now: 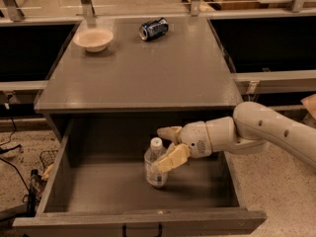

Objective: Pick blue plastic bottle from top drawer and place on counter

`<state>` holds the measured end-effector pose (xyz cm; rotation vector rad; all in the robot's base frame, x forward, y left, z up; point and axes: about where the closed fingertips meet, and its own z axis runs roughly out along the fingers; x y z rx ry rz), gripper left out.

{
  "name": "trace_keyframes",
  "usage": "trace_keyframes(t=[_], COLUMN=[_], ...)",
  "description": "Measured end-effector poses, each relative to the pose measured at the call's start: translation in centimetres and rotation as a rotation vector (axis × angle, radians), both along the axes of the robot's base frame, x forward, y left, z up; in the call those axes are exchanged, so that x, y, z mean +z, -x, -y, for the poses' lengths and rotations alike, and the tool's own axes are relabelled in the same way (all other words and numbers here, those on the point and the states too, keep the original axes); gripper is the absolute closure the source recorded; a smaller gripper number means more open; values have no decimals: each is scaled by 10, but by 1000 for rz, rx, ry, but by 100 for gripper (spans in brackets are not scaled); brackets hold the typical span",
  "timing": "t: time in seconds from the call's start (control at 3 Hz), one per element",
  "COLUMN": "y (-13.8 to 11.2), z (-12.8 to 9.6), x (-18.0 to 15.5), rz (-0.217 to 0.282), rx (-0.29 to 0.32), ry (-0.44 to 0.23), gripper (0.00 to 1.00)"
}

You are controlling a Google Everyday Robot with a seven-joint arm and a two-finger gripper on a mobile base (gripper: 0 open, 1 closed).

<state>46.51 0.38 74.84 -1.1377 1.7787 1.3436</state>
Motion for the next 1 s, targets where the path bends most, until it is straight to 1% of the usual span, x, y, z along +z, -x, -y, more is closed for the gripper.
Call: trace_keyframes(t=[0.33, 0.67, 1.0], y=[1, 11, 11], z=[-3, -22, -23], x=[-2, -14, -14], rz=[-4, -18, -18], rx=[6, 48, 50], ry=[-2, -13, -13], gripper=[0, 0, 0])
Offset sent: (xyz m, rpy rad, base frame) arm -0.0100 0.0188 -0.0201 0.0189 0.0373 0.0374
